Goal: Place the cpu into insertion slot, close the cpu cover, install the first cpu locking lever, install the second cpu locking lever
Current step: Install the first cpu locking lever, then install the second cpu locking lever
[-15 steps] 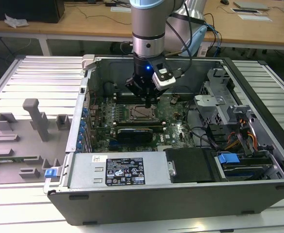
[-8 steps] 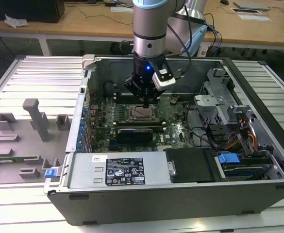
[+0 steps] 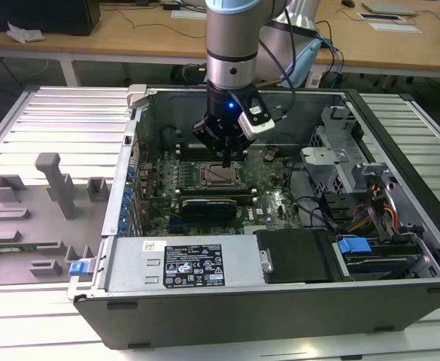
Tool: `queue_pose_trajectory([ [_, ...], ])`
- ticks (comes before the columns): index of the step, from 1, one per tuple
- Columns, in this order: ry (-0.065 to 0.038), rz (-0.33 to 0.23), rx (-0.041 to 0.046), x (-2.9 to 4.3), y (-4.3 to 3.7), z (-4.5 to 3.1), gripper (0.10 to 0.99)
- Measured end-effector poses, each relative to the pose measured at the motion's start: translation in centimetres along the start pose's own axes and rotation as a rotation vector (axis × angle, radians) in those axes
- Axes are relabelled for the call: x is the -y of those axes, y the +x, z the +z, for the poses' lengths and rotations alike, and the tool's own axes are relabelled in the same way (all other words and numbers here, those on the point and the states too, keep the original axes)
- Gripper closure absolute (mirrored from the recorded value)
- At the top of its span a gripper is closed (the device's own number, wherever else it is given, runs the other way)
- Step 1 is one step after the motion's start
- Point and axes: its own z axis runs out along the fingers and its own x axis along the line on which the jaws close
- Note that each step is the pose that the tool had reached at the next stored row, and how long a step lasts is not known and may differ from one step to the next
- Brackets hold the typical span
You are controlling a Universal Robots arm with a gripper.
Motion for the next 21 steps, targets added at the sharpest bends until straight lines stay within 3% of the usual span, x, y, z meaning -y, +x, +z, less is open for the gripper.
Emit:
queue_pose_trajectory([
  [18,0.0,0.0,-0.0019,0.0,0.0,0.0,0.98],
  [21,0.002,0.0,-0.002,0.02,-0.04,-0.93,0.98],
])
